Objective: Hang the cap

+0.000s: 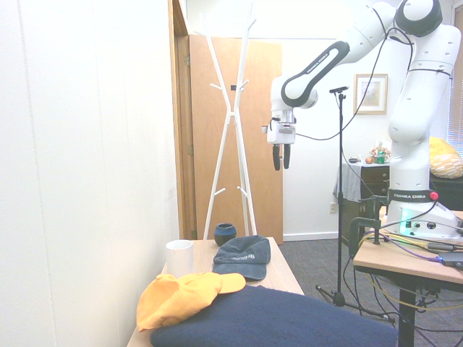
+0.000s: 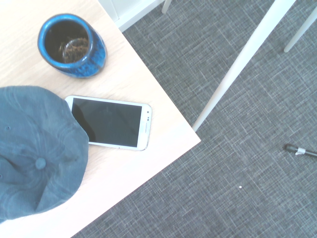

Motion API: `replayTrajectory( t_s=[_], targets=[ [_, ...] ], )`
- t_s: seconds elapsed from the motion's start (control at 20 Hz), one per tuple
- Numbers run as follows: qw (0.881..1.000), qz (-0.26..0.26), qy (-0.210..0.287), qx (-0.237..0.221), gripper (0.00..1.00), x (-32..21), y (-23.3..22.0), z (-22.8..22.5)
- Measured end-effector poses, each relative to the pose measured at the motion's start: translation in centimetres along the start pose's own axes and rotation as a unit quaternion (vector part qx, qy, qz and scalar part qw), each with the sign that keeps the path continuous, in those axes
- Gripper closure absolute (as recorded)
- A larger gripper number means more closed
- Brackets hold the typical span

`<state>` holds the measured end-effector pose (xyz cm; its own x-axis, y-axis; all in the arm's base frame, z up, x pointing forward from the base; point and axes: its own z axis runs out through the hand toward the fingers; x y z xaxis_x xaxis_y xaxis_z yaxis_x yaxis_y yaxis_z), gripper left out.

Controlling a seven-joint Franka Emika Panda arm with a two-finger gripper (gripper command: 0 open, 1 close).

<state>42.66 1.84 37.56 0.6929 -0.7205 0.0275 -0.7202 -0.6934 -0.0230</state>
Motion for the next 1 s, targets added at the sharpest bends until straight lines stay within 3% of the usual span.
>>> replayTrajectory(
  t_s=[0.2,0.45,0.7,1.0],
  targets=[
    [1.000,0.001,0.003,-0.004,0.00,-0.5,-0.5,0.1],
    [0.999,-0.038,0.009,-0.027,0.00,-5.0,-3.9,1.5],
    [0.995,-0.083,0.011,-0.055,0.00,-8.7,-7.1,6.0],
    [0.992,-0.095,-0.020,-0.084,0.00,-8.4,-9.2,12.6]
  ],
)
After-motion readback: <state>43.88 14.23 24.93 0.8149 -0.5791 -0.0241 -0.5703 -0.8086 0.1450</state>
